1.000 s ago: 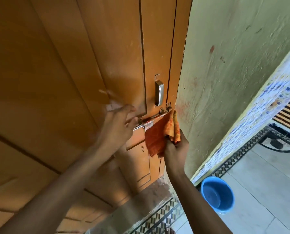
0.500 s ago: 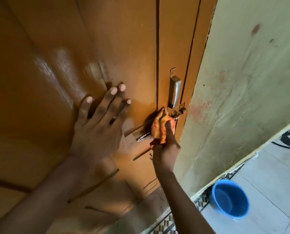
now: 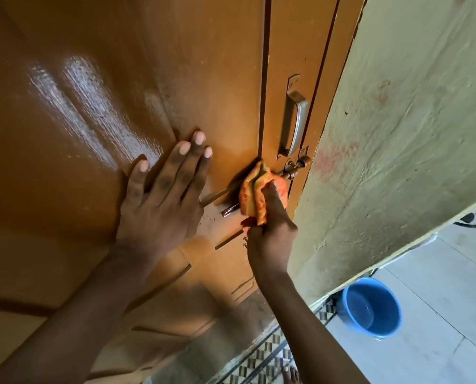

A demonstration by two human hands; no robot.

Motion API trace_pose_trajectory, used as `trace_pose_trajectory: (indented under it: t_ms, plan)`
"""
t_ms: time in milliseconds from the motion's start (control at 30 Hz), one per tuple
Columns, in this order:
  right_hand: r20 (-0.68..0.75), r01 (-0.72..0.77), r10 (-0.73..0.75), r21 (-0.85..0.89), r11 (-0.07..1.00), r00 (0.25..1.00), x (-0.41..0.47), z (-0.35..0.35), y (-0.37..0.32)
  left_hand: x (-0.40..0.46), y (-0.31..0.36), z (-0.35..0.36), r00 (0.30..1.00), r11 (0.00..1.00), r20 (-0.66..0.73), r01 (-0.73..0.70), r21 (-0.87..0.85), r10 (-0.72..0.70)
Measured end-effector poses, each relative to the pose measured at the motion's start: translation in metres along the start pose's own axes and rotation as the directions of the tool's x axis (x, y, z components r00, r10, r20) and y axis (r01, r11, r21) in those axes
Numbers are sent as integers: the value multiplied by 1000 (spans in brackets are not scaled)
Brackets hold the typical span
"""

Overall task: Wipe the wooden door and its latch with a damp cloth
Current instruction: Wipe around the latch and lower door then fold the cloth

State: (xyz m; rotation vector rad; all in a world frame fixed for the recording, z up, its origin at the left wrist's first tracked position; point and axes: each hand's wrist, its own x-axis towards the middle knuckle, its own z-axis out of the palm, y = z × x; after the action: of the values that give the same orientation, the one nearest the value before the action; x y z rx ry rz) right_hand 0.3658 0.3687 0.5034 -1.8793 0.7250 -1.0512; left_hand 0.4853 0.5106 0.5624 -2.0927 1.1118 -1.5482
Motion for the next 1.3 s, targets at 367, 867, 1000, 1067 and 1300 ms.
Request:
trace_pose_trajectory:
  t_ms: [367,867,1000,1067,1300]
  plan:
    - [-220,-237,313,313,920,924,17,-36,1,0,0,-2,1000,1000,-4,-5,18,5]
    - [222,273,-238,-141,952,945,-61,34,23,-1,1,1,1000,1000,-14,17,-4,-17]
    - [243,351,-305,-177,919,921,-55,25,28,-1,0,-1,1000,1000,-10,13,-15,-13]
    - [155,250,-221,-208,946,963,-50,26,27,-1,0,-1,999,1000,-34,3,3,-3]
    - [275,366,-304,-215,905,912,-62,28,22,0,0,0,1000,1000,-10,6,-13,-6]
